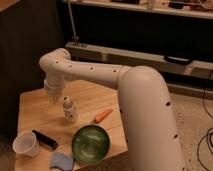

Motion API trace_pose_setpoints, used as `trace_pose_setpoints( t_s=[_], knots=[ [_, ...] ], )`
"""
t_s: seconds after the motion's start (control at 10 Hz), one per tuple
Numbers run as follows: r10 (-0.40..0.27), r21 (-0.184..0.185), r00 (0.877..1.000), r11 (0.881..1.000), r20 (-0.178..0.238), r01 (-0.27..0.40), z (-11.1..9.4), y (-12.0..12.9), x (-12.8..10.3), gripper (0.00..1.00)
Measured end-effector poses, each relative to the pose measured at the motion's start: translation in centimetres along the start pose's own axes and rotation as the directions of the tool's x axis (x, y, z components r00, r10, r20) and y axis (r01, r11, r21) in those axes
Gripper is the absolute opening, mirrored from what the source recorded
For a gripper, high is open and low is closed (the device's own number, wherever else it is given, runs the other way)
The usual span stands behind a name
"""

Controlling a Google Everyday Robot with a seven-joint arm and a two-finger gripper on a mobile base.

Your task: Knock the bottle over

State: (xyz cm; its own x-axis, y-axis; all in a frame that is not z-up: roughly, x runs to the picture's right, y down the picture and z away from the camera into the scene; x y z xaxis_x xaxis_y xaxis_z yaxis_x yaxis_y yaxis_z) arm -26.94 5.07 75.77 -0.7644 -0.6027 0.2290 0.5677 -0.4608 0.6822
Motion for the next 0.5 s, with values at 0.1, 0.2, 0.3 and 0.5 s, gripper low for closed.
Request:
trace_pose_setpoints(
  t_s=[0.1,0.2,0.3,0.5],
  knots=[
    [0.025,0.003,1.0,1.0,0.008,-0.025,0.4,1.1,-1.2,0.0],
    [0.042,0.0,0.999,0.999,0.013,-0.042,0.3,2.0,-2.5,0.0],
    [0.054,-0.002,0.998,0.999,0.017,-0.054,0.1,2.6,-3.5,0.0],
    [0.097,-0.004,0.995,0.995,0.015,-0.097,-0.5,4.6,-6.6,0.0]
  ],
)
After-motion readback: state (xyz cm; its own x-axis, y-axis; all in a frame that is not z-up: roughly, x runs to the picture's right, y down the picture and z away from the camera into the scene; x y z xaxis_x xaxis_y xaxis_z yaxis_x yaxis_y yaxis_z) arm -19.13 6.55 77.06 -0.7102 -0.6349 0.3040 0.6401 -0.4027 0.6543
